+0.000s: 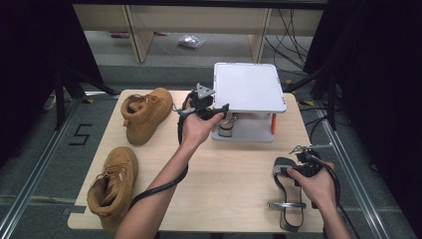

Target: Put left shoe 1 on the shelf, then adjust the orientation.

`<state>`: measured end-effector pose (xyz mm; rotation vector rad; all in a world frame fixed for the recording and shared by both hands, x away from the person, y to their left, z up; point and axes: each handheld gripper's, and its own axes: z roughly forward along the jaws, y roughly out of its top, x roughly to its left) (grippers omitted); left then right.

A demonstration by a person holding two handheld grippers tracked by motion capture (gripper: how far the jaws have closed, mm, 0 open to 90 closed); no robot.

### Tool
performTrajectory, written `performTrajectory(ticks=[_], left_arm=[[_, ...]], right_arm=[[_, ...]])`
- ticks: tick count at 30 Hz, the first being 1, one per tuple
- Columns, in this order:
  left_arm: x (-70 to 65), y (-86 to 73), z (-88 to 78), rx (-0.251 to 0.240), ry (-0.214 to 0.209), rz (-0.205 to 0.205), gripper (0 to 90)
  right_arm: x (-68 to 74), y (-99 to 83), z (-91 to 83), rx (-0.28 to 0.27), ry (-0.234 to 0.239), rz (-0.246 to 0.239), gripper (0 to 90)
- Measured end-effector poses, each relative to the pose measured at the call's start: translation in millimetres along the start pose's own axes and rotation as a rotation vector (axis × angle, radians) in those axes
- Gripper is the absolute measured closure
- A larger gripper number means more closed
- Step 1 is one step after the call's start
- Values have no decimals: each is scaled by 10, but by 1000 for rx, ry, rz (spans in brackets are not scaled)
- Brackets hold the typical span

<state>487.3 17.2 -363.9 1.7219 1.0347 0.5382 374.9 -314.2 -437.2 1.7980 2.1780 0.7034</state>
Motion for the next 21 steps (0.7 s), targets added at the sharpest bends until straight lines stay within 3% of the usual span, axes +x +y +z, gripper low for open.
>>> performTrajectory(ticks=[1, 2, 7, 16, 17, 18, 19, 21], left_arm=[[2, -13, -14, 1, 0, -2, 366], [5, -28, -30, 0, 1, -1, 366], [-2, -114, -66, 11, -8, -3, 366], [-28, -199, -171, 16, -26, 8, 364], [-29, -211, -175, 18, -26, 12, 364], [-33, -221, -175, 18, -25, 8, 364], [-33, -233, -175, 22, -26, 10, 364], [-43, -253, -179, 27, -25, 9, 364]], right_arm=[[2, -43, -15, -4, -1, 49, 480], [-47, -54, -25, 2, -10, 14, 479], [-126, -132, -68, 13, -14, 27, 470], [-123, -179, -171, 33, -5, 41, 467], [-130, -187, -173, 32, -1, 13, 467], [-83, -193, -188, 53, -7, 70, 467], [-117, -196, -193, 55, 5, 31, 468], [-120, -203, -203, 60, 21, 30, 469]])
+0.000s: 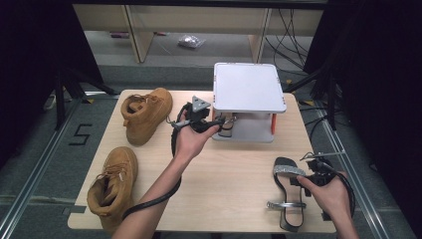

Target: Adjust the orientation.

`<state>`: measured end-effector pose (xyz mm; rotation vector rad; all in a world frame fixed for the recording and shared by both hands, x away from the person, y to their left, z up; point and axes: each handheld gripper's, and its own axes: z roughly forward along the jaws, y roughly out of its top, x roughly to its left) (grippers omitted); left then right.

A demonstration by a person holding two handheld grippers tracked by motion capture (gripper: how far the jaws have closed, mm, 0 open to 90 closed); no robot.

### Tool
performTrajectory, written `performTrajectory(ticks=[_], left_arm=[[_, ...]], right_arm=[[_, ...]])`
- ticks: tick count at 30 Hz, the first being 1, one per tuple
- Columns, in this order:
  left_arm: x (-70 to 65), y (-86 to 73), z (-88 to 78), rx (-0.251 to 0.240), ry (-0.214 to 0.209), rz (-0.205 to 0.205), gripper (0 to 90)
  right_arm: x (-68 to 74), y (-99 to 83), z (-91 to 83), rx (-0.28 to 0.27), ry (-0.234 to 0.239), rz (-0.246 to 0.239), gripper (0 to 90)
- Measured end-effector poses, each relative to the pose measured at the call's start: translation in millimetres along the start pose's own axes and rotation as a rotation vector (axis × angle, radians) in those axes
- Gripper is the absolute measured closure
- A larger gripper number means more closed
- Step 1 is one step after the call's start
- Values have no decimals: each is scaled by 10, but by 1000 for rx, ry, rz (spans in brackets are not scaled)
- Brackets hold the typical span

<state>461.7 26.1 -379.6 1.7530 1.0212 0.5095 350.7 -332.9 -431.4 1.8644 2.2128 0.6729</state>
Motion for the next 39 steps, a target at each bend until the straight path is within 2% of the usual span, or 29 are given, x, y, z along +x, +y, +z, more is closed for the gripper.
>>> performTrajectory(ticks=[1, 3, 4, 5, 7, 9, 10, 12, 13, 14, 15, 17, 22, 23, 25, 26, 27, 28, 29, 30, 31, 32, 33, 34, 35, 36, 37, 38, 39], left_arm=[[-16, -18, -9, 2, -6, 5, 364], [-29, -33, -21, 6, -10, 9, 364], [-29, -33, -21, 6, -10, 9, 364], [-34, -40, -27, 7, -12, 8, 364], [-36, -59, -50, 6, -12, 10, 364], [-39, -67, -59, 7, -12, 8, 364], [-38, -71, -66, 11, -12, 13, 364], [-40, -74, -71, 11, -12, 13, 364], [-41, -74, -73, 10, -13, 14, 364], [-41, -74, -73, 10, -13, 14, 364], [-43, -72, -73, 9, -13, 15, 364], [-43, -70, -68, 12, -15, 17, 364], [-44, -75, -55, 15, -14, 20, 366], [-47, -77, -53, 16, -15, 17, 366], [-49, -79, -50, 17, -15, 17, 366], [-48, -81, -48, 17, -14, 16, 366], [-46, -83, -40, 19, -14, 18, 367], [-46, -83, -40, 19, -14, 18, 367], [-47, -84, -37, 21, -13, 20, 367], [-51, -86, -35, 20, -15, 19, 368], [-54, -88, -34, 20, -16, 21, 368], [-57, -90, -34, 20, -16, 21, 368], [-59, -94, -33, 20, -17, 19, 369], [-59, -94, -33, 20, -17, 19, 369], [-55, -96, -35, 21, -17, 19, 370], [-55, -96, -35, 21, -17, 19, 370], [-48, -96, -38, 20, -16, 21, 370], [-44, -95, -38, 19, -16, 20, 370], [-38, -95, -39, 20, -14, 20, 371]], right_arm=[[61, -12, -45, 58, 1, 83, 469], [50, -28, -50, 62, 7, 68, 468], [74, -35, -52, 80, 3, 98, 468], [74, -35, -52, 80, 3, 98, 468], [67, -54, -39, 127, 0, 82, 460], [71, -57, -19, 132, -5, 86, 456], [97, -56, 3, 165, -6, 122, 443], [115, -59, 68, 167, -6, 133, 413], [148, -56, 109, 204, -21, 149, 401], [148, -56, 109, 204, -21, 149, 401], [144, -57, 128, 231, -28, 129, 396], [172, -51, 184, 259, -51, 134, 349], [206, -29, 264, 275, -111, 148, 317], [210, -18, 293, 287, -132, 128, 311], [220, -8, 298, 299, -132, 134, 309], [232, -2, 304, 306, -137, 151, 307], [280, 10, 315, 320, -142, 209, 306], [280, 10, 315, 320, -142, 209, 306], [327, 19, 324, 321, -144, 277, 306], [203, 15, 329, 307, -154, 99, 305], [289, 34, 331, 346, -159, 203, 306], [313, 37, 344, 337, -167, 233, 307], [245, 48, 356, 344, -177, 136, 303], [245, 48, 356, 344, -177, 136, 303], [307, 63, 374, 386, -186, 227, 301], [307, 63, 374, 386, -186, 227, 301], [324, 68, 389, 388, -156, 248, 306], [259, 49, 396, 393, -143, 160, 305], [241, 43, 395, 415, -150, 123, 303]])
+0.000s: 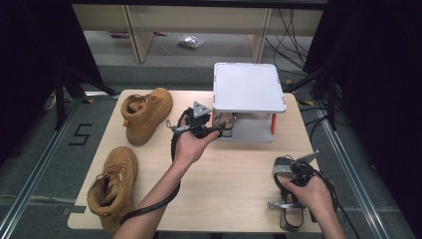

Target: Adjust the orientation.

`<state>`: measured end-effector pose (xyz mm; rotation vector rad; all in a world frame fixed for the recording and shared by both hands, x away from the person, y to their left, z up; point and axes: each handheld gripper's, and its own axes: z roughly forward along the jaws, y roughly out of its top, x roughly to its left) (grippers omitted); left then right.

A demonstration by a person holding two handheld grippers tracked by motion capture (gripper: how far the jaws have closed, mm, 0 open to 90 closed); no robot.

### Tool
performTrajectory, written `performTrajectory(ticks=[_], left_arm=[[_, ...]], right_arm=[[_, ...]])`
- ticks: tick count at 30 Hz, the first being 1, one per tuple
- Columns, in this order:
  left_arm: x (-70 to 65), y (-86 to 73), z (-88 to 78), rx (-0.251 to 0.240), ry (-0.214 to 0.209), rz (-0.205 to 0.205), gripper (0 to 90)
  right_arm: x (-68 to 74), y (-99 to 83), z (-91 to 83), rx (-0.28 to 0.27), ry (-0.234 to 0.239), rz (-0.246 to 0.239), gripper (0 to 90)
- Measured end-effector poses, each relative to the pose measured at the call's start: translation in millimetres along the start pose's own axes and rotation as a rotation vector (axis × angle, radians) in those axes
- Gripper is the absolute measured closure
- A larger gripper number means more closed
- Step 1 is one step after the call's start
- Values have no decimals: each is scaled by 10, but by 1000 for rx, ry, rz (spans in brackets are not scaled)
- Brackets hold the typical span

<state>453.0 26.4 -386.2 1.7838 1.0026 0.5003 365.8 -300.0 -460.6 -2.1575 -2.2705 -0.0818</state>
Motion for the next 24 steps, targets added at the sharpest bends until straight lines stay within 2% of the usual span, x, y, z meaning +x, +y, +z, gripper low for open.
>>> performTrajectory(ticks=[4, 6, 7, 9, 10, 11, 14, 15, 16, 17, 18, 21, 22, 23, 24], left_arm=[[6, -3, 7, 5, 3, 1, 371], [1, -10, 11, 9, 0, 3, 371], [-2, -13, 16, 6, -1, 0, 371], [-3, -22, 25, 8, -1, -1, 371], [-1, -25, 30, 8, 0, 0, 372], [0, -25, 34, 12, 1, 1, 372], [2, -24, 42, 15, 2, 4, 372], [4, -22, 41, 18, 2, 7, 372], [4, -20, 40, 19, 2, 10, 374], [5, -18, 38, 18, 3, 12, 374], [1, -15, 40, 11, 3, 6, 374], [-1, -10, 37, 9, 3, 7, 375], [-2, -5, 36, 6, 1, 8, 375], [-2, -5, 36, 6, 1, 8, 376], [-1, -1, 36, 3, 0, 12, 376]], right_arm=[[-10, -1, 2, -10, 12, 5, 304], [-14, 11, -4, 3, 7, -3, 307], [30, 21, -4, -2, 17, 44, 311], [40, 36, -11, 5, 0, 39, 318], [29, 26, -17, -8, 12, 6, 321], [-14, 16, -24, 4, 3, -62, 327], [-17, 29, -24, -11, -1, -87, 359], [-17, 29, -31, -22, 2, -106, 372], [-21, 47, -37, -36, -3, -149, 404], [-21, 47, -37, -36, -3, -149, 404], [16, 70, -39, -59, -4, -137, 416], [18, 86, -34, -53, -1, -137, 416], [6, 92, -46, -30, 11, -162, 415], [6, 92, -46, -30, 11, -162, 415], [13, 86, -44, -37, -17, -169, 414]])
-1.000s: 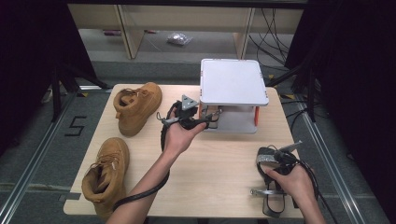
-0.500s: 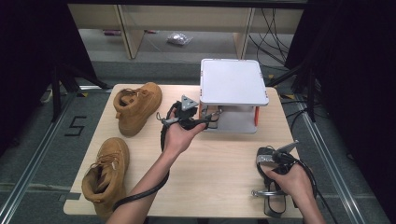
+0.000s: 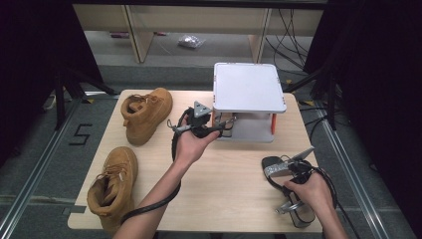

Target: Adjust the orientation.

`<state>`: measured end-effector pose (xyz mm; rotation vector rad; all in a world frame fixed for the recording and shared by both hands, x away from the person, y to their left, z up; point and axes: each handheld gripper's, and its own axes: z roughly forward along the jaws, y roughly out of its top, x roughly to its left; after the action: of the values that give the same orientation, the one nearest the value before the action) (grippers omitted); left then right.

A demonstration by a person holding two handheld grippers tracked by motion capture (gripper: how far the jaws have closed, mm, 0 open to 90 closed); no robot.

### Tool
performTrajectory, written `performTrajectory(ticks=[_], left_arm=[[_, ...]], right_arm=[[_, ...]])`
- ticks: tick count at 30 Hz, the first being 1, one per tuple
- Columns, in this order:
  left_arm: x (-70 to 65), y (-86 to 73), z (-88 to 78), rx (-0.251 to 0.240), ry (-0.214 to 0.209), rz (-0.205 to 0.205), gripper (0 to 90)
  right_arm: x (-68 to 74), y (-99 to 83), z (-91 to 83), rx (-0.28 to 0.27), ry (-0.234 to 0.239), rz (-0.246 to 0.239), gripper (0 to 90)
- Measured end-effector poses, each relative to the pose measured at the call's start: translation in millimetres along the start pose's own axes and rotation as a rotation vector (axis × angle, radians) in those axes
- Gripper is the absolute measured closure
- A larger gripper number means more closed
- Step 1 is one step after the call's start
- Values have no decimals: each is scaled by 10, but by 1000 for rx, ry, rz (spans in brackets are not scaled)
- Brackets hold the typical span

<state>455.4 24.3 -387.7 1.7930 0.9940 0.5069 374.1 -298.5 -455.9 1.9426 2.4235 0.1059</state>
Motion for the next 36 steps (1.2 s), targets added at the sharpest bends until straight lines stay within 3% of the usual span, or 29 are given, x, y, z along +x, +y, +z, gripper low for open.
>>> performTrajectory(ticks=[1, 2, 7, 10, 12, 13, 15, 20, 23, 26, 29, 34, 35, 36], left_arm=[[0, 4, 1, -3, -1, 4, 377], [-3, 13, 4, -12, -3, 10, 382], [-4, 52, 20, -33, -5, 34, 405], [19, 98, 26, -52, 1, 39, 445], [35, 136, 25, -65, -3, 32, 520], [47, 172, 28, -77, -8, 24, 540], [55, 193, 31, -81, -13, 17, 564], [83, 270, 99, -93, -15, -3, 743], [92, 289, 150, -89, 6, 12, 799], [104, 291, 201, -74, 31, 29, 800], [109, 286, 230, -103, 58, 64, 783], [118, 324, 285, -84, 42, 59, 855], [123, 334, 302, -80, 41, 55, 867], [123, 342, 317, -76, 40, 47, 878]], right_arm=[[20, -3, 7, -26, 14, 37, 411], [7, -30, -3, -34, 25, 45, 410], [-14, -71, -62, -82, 29, 36, 389], [-13, -95, -157, -72, 45, 26, 375], [-14, -125, -224, -89, 49, 21, 374], [7, -135, -237, -90, 62, 51, 374], [-12, -139, -250, -96, 58, 29, 375], [-27, -169, -261, -122, 70, 38, 389], [-33, -187, -269, -129, 70, 36, 396], [-37, -195, -275, -133, 72, 37, 398], [-54, -204, -271, -141, 73, 42, 405], [-91, -215, -257, -136, 77, 43, 410], [-110, -219, -254, -131, 74, 23, 410], [-106, -220, -257, -142, 76, 40, 410]])
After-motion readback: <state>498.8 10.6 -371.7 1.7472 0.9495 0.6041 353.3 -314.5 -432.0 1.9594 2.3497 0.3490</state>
